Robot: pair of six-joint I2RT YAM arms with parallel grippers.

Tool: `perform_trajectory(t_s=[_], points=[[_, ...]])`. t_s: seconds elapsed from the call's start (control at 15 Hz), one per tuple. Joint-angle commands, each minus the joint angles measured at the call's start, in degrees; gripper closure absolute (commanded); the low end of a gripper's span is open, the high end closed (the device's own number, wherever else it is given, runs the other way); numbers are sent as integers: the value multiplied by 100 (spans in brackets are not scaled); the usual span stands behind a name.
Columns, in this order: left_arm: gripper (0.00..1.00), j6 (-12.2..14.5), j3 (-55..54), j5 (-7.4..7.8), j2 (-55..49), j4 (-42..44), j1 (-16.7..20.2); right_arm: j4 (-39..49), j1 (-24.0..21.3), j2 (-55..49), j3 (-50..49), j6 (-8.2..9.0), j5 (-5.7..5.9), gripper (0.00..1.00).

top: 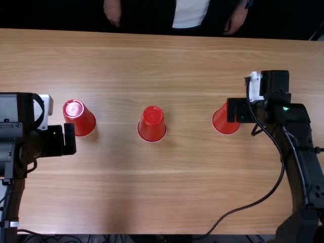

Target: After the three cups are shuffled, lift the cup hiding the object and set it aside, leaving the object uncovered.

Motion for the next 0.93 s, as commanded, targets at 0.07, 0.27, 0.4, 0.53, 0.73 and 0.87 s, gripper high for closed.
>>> perform_trajectory(t_s=[0.07,0.27,0.4,0.53,0.73,0.87], points=[[0,26,199,-13,46,21,-18,155,89,330,176,26,-28,0],[0,26,199,-13,54,31,-18,187,151,646,185,26,-28,0],[0,26,190,-24,54,31,-18,398,195,813,185,26,-28,0],[0,26,181,-24,107,31,-18,482,230,1016,185,26,-28,0],[0,26,181,-24,169,31,-18,482,283,1112,185,36,-28,1],[0,26,181,-24,169,42,-18,493,291,1112,168,36,-28,35]])
